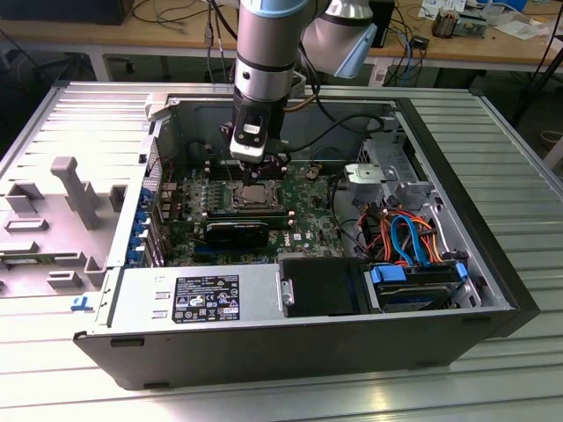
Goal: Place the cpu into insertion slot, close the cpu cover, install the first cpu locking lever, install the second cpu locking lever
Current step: 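Install the first cpu locking lever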
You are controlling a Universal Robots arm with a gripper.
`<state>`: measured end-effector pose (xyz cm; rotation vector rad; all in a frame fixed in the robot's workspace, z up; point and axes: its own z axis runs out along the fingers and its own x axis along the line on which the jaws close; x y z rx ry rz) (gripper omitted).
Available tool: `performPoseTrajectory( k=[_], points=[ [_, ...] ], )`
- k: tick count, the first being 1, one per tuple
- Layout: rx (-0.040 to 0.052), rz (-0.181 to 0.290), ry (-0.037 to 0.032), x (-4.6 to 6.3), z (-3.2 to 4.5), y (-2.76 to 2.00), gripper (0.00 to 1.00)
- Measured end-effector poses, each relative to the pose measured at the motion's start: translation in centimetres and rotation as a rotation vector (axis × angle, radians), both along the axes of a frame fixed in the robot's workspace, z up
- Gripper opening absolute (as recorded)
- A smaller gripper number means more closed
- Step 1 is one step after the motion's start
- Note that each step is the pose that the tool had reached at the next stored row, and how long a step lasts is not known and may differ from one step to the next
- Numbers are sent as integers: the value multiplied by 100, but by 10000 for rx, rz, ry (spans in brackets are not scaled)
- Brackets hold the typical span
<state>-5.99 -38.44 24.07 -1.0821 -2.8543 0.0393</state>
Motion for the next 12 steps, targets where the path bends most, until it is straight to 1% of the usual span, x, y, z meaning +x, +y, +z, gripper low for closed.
performPoseTrajectory(
  k=[12],
  points=[
    [0, 81, 0, 0, 0, 0, 11]
  ],
)
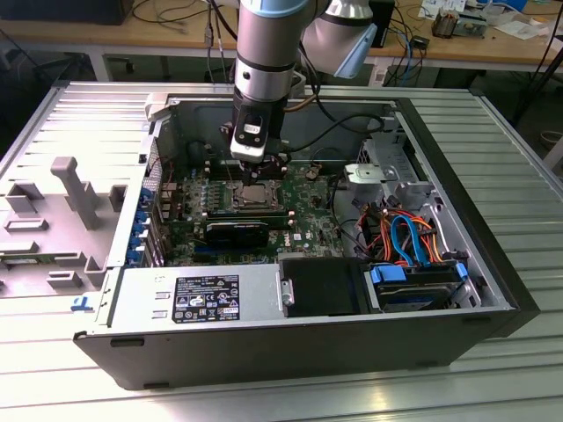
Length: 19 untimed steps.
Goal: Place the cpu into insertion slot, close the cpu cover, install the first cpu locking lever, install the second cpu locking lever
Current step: 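Install the first cpu locking lever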
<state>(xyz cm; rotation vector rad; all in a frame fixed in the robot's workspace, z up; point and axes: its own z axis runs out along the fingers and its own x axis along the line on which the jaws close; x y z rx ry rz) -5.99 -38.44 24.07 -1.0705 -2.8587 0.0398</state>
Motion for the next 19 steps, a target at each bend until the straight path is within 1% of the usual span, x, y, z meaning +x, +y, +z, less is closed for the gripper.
performPoseTrajectory(
  k=[19],
  points=[
    [-1, 132, 0, 0, 0, 0, 11]
  ],
)
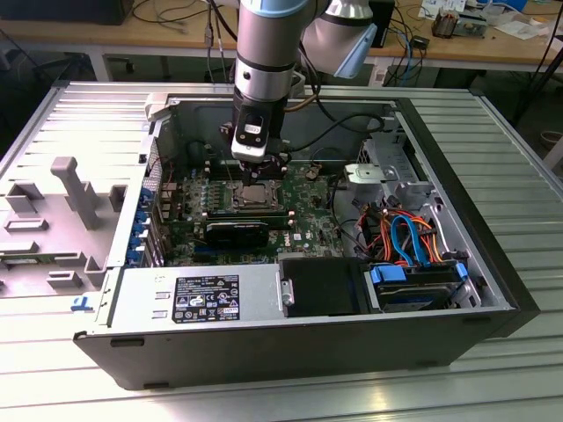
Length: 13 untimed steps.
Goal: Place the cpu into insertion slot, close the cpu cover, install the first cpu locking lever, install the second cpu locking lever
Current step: 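Install the first cpu locking lever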
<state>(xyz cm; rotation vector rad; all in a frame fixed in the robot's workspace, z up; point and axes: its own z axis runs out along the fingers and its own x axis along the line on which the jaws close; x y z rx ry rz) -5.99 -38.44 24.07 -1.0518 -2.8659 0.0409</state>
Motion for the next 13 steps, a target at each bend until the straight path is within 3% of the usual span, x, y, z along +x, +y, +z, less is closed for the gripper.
performPoseTrajectory(
  k=[13],
  points=[
    [0, 46, 0, 0, 0, 0, 11]
  ],
)
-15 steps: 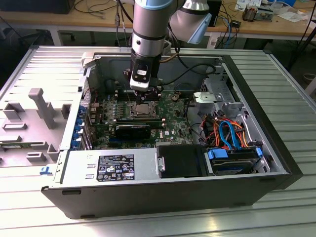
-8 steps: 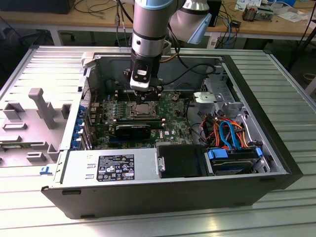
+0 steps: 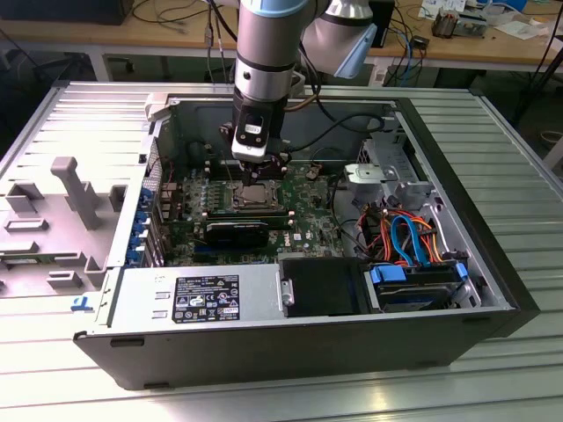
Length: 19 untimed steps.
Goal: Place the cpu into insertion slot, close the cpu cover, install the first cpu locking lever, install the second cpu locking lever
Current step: 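Install the first cpu locking lever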
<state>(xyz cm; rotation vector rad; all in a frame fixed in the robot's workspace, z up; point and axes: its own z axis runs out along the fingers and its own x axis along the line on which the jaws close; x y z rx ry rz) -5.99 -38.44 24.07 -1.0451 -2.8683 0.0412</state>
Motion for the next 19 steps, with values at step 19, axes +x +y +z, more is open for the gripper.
performPoseTrajectory(
  k=[19],
  points=[
    [0, 109, 0, 0, 0, 0, 11]
  ],
)
